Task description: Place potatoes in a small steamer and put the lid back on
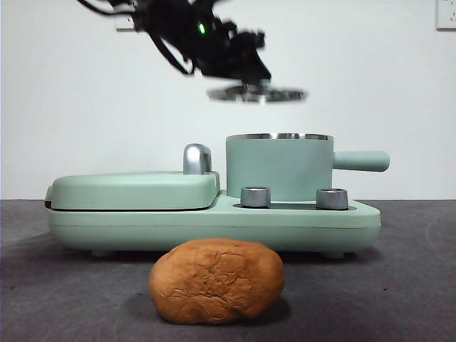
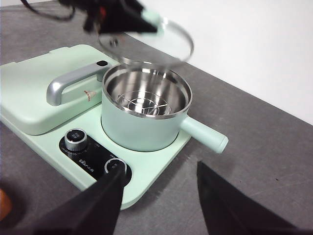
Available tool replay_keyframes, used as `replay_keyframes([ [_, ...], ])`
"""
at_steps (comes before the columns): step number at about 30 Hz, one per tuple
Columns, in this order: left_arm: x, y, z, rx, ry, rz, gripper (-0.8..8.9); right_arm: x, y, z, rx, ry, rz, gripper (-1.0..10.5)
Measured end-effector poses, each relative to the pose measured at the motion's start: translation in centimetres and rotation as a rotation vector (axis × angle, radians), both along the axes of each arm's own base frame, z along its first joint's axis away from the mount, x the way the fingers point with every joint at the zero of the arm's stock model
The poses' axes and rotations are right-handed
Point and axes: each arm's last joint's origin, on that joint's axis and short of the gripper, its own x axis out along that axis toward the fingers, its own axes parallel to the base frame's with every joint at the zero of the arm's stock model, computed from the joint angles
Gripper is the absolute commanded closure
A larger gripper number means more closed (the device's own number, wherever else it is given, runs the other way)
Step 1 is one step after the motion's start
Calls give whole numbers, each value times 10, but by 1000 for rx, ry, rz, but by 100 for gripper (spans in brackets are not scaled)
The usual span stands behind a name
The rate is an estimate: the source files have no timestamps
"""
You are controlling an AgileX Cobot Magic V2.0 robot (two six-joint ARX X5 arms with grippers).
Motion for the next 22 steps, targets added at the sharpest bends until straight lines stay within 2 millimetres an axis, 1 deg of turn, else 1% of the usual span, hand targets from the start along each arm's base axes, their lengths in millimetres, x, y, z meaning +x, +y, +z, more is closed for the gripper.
replay_keyframes([
  [2,-7,4,11,-4,-5,0,804,0,0,0,0,0,0,713],
  [6,-23,17,30,-1,62,7,804,0,0,0,0,0,0,713],
  [12,-42,50,58,1,128,64,803,0,0,0,0,0,0,713],
  [15,-50,65,67,6,152,93,802,0,0,0,0,0,0,713],
  [18,-59,74,68,12,170,100,801,0,0,0,0,0,1,713],
  [22,-75,85,59,24,196,104,801,0,1,0,1,0,11,713],
])
